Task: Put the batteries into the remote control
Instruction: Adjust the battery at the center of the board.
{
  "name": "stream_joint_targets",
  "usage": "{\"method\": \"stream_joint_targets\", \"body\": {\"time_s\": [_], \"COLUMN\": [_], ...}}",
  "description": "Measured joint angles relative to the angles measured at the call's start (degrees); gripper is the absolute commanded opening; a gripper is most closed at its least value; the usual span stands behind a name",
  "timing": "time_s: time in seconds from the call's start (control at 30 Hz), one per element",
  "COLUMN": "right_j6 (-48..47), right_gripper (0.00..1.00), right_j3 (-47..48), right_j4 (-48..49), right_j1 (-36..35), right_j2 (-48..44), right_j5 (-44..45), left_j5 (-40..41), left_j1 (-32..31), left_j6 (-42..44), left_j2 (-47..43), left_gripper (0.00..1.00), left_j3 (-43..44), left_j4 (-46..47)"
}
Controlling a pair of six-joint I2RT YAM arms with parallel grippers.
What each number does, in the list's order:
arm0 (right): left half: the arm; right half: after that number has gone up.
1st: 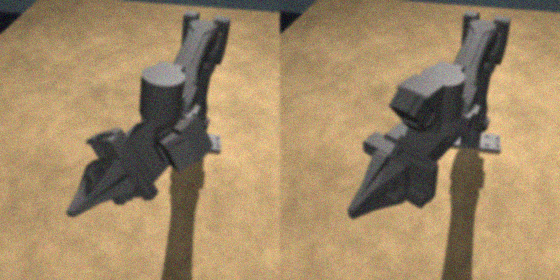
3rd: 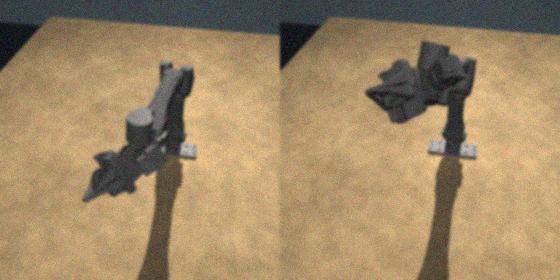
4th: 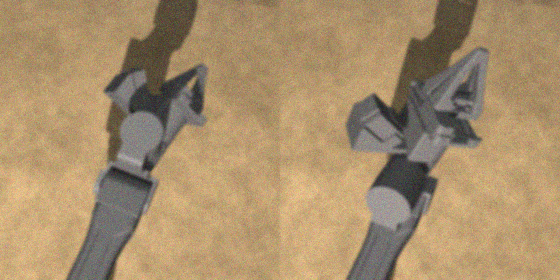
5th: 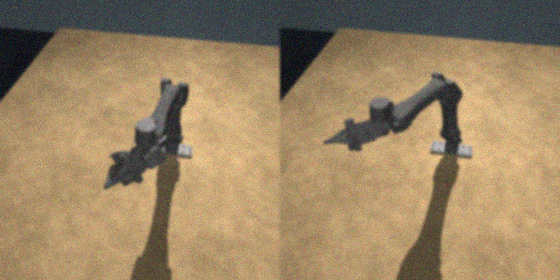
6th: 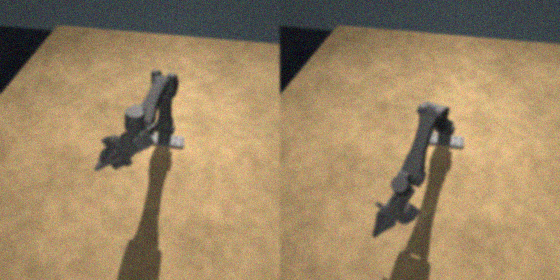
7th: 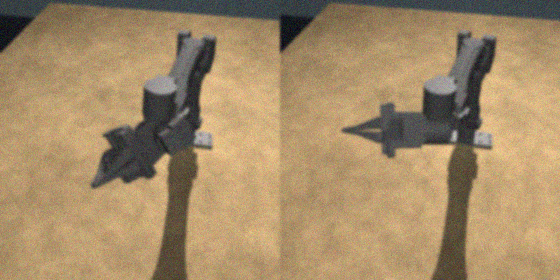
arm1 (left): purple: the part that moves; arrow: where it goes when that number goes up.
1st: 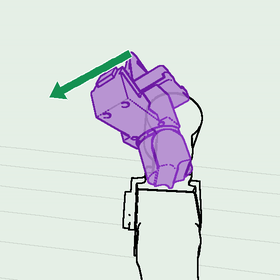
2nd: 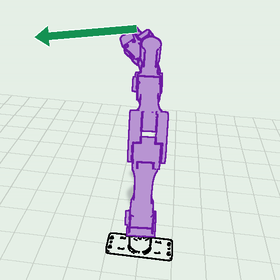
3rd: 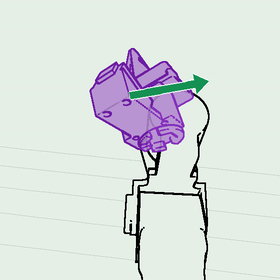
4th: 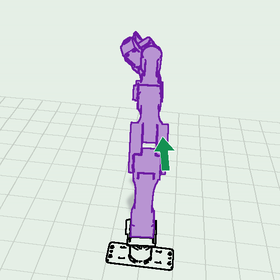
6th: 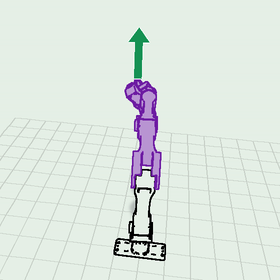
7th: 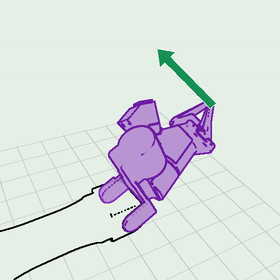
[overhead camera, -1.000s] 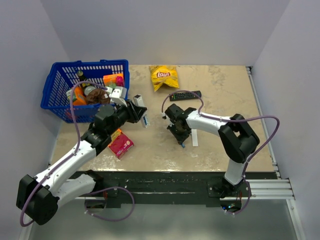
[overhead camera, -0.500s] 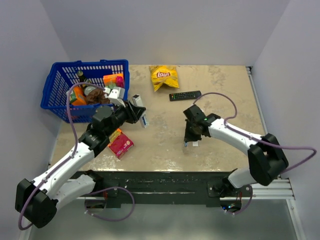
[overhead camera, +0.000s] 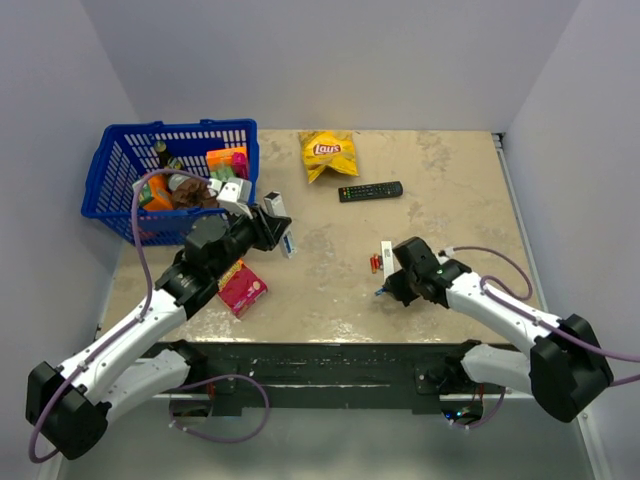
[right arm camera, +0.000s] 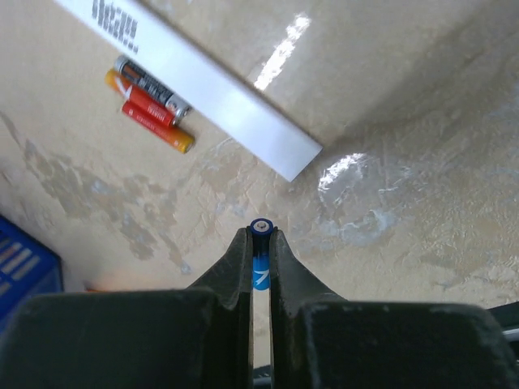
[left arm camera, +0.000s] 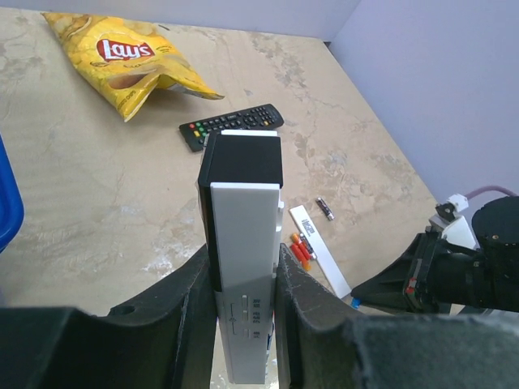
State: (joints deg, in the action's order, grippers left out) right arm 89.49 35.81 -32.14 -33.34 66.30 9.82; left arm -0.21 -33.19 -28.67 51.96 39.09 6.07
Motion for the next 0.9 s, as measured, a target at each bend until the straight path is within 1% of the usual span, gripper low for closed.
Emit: {"method": "stream_joint_targets", "body": {"time_s": [0.07, 0.23, 0.4, 0.53, 0.63, 0.67, 0.73, 0.77, 0.83, 0.87, 0.9], "right_j6": [5.6, 13.3, 16.6, 18.0, 18.8, 19.1, 19.4, 19.5, 19.4, 19.3, 18.9], "right_gripper": [0.0, 0.0, 0.01, 0.04, 0.09, 0.14, 0.17, 0.24, 0.32, 0.42, 0.45], "right_j3": [-1.0, -1.3, -0.9, 1.9, 2.8, 2.8, 3.0, 3.0, 3.1, 3.3, 3.8], "right_j4": [-0.4, 0.8, 2.5, 3.0, 3.8, 3.9, 4.4, 4.4, 4.3, 3.9, 3.2], "right_j1": [0.0, 0.0, 0.0, -0.1, -0.3, -0.3, -0.4, -0.4, -0.5, -0.6, -0.7], "right_j2": [-0.5, 2.1, 8.1, 12.3, 14.4, 15.0, 15.2, 15.2, 15.1, 15.0, 14.6], "right_j5": [1.2, 2.6, 2.7, 2.9, 2.8, 2.8, 2.7, 2.7, 2.7, 2.7, 2.9], "left_j5": [0.5, 1.5, 2.2, 2.7, 3.2, 3.3, 3.5, 3.6, 3.7, 3.7, 3.7], "left_j1": [-0.5, -1.2, -1.5, -1.7, -1.7, -1.7, -1.7, -1.7, -1.8, -1.8, -1.8], "left_j6": [0.4, 1.3, 1.9, 2.5, 2.9, 2.9, 3.0, 3.0, 3.0, 3.0, 3.0], "left_j2": [-0.1, -0.4, -1.1, -1.7, -1.9, -1.9, -2.0, -2.1, -2.2, -2.4, -2.5], "left_gripper": [0.0, 0.0, 0.0, 0.0, 0.0, 0.0, 0.0, 0.0, 0.0, 0.0, 0.0], "left_j3": [0.0, 0.0, 0.0, 0.0, 0.0, 0.0, 0.0, 0.0, 0.0, 0.0, 0.0], "left_j4": [-0.3, -1.2, -1.6, -1.6, -1.7, -1.7, -2.0, -2.2, -2.6, -2.8, -2.8]}}
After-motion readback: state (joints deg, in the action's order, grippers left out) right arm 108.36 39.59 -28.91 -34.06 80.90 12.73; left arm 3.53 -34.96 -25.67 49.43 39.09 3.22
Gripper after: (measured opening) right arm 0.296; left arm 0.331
